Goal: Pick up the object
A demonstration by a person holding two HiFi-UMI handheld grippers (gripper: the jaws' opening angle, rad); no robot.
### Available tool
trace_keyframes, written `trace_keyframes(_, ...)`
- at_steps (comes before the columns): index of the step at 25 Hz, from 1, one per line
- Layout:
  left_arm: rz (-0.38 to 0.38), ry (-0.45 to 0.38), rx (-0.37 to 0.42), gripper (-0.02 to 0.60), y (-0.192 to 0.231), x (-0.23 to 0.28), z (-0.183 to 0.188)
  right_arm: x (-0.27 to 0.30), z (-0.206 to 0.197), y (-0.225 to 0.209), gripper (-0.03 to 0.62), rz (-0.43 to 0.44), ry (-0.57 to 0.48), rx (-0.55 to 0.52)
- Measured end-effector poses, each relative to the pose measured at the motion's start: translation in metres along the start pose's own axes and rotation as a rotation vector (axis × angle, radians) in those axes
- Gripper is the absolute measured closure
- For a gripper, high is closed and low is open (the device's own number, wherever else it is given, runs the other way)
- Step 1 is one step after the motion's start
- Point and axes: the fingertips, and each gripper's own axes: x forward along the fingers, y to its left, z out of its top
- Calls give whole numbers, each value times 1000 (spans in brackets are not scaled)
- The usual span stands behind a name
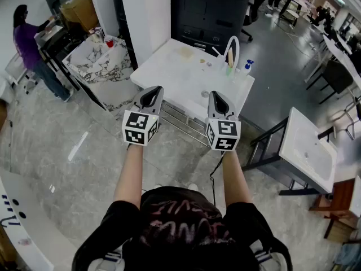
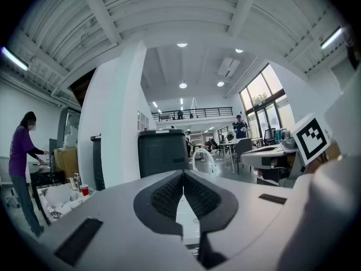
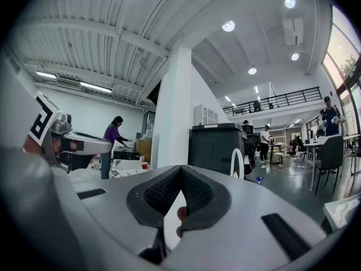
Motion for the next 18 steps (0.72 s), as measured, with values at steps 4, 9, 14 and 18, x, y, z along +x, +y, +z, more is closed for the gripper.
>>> trace_keyframes(4, -3, 3, 1, 565, 3, 2, 0, 3, -3, -1, 580, -3, 4, 9)
trace_keyframes(9, -1, 10, -6, 563, 6, 0, -4, 4, -4, 3, 580, 5, 9, 6)
trace_keyframes(14, 0, 10, -8, 565, 10, -4, -6, 3, -2, 10, 580, 1, 0, -3)
trace_keyframes(18, -3, 16, -14, 565, 14, -9, -10, 3, -2, 16, 580, -1, -5, -12)
